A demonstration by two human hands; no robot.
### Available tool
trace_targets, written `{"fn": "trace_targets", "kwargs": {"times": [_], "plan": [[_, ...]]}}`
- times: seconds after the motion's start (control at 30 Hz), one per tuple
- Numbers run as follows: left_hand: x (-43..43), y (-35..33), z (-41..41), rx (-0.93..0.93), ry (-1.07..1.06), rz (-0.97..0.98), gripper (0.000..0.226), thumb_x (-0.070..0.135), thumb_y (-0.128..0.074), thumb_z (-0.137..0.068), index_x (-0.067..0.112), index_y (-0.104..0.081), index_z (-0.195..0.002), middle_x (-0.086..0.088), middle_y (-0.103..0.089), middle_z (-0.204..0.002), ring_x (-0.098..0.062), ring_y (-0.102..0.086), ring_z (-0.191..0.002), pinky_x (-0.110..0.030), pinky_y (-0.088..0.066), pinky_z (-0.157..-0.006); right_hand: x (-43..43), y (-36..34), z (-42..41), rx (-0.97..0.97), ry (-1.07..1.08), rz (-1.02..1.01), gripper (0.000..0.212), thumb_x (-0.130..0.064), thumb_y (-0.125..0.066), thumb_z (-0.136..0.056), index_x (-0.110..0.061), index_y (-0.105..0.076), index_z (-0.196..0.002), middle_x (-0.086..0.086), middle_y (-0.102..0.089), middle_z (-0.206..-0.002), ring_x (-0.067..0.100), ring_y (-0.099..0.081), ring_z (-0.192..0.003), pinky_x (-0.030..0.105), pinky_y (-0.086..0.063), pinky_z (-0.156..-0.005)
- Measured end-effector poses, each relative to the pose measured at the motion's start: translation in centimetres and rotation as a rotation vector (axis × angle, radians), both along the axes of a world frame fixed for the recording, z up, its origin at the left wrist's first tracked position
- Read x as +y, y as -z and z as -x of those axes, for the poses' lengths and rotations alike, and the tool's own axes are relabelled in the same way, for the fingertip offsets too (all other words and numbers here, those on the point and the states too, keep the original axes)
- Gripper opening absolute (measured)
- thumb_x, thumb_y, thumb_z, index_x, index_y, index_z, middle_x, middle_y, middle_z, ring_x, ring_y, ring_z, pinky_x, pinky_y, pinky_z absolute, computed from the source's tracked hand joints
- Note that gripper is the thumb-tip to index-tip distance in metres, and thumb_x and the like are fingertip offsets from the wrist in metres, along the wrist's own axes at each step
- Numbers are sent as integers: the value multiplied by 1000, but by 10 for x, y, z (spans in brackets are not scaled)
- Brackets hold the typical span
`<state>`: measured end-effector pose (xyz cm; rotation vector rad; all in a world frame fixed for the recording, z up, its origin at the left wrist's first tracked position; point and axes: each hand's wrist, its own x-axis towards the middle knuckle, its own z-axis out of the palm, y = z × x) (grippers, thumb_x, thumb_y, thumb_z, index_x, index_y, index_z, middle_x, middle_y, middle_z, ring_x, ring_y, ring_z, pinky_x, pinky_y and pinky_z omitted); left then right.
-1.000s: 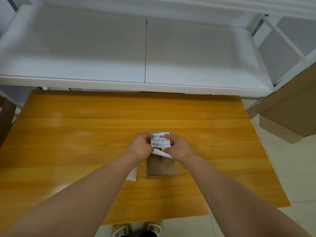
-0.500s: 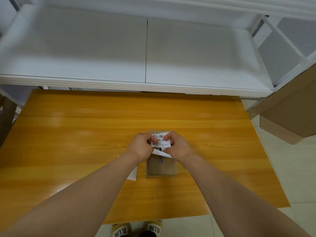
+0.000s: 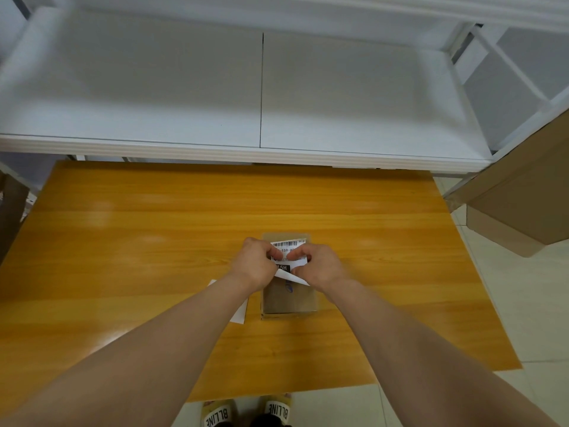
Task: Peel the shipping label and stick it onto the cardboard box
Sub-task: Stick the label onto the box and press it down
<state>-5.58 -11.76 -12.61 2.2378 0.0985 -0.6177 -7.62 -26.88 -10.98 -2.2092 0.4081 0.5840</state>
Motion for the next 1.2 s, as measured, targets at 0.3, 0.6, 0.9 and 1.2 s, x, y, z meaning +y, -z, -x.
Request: {"fn": "trace_targets", "kwargs": {"times": [0.3, 0.6, 0.9, 1.2], "plan": [[0, -1, 1, -37, 13, -20, 38, -9, -56, -85, 9, -74, -112, -12, -56, -130, -28, -60, -110, -34, -54, -89, -1, 0, 0, -20, -19, 6, 32, -2, -69, -87, -14, -71, -116, -18, -47, -75, 14, -50, -84, 18, -39, -60], [0, 1, 3, -66, 55, -48, 39, -11, -51, -84, 9, -76, -107, -14, -56, -129, -27, -63, -104, -30, -54, -88, 0, 1, 2, -28, -40, -16, 35, 2, -67, -87, -11, -71, -119, 1, -67, -124, 18, -60, -110, 26, -48, -86], [-2, -6, 4, -87, 113, -155, 38, -4, -51, -91, 12, -72, -117, -11, -40, -140, -29, -57, -116, -31, -49, -97, -1, 2, 0, -24, -38, -20, 35, 2, -68, -87, -9, -71, -120, 4, -63, -135, 21, -57, -124, 26, -46, -100], [0, -1, 3, -88, 130, -155, 37, -4, -52, -89, 12, -74, -113, -12, -47, -138, -27, -60, -111, -31, -51, -93, 0, -1, 3, -19, -55, 10, 35, -1, -68, -87, -12, -71, -120, 4, -61, -133, 20, -61, -108, 23, -45, -82]]}}
